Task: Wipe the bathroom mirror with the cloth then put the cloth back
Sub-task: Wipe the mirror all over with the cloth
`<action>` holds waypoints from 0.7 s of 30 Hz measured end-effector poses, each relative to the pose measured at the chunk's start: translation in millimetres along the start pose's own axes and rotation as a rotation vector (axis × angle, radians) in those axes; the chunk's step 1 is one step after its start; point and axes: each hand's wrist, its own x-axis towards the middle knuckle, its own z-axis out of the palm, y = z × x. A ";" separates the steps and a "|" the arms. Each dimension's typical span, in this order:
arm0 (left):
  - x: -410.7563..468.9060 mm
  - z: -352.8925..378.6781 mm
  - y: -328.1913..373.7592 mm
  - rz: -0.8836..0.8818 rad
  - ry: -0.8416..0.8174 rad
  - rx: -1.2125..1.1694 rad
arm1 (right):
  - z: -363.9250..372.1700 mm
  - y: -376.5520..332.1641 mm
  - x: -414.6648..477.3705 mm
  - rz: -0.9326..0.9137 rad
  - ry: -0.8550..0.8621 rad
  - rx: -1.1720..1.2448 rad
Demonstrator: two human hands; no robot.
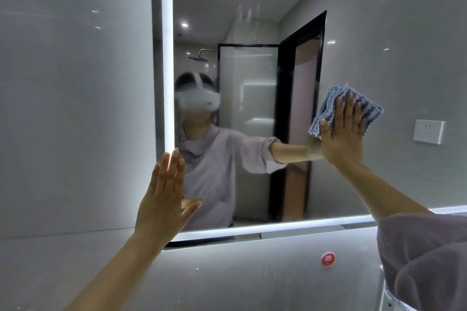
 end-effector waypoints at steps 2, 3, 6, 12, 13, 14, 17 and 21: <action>-0.3 -0.3 0.0 0.004 0.002 -0.009 | 1.1 -11.0 -4.4 0.038 -0.002 0.015; -0.5 -0.3 0.0 0.007 0.002 -0.013 | 1.1 -17.3 -7.8 0.047 -0.003 0.021; -0.2 0.1 0.0 0.007 -0.002 -0.026 | 3.1 -38.4 -20.2 0.001 0.011 0.021; 0.1 -3.4 1.4 -0.001 -0.012 -0.048 | 11.5 -97.1 -39.5 -0.221 0.041 0.000; 0.1 -4.1 1.7 -0.001 -0.014 -0.049 | 13.1 -108.8 -42.0 -0.284 0.015 -0.001; 0.0 -4.5 1.9 0.000 -0.016 -0.048 | 14.9 -120.8 -45.0 -0.354 -0.009 -0.004; -0.6 -4.0 1.7 -0.002 -0.014 -0.034 | 19.4 -159.2 -54.5 -0.536 -0.028 -0.002; 0.1 -3.1 2.2 -0.003 -0.001 -0.045 | 23.7 -200.0 -69.3 -0.639 -0.019 0.018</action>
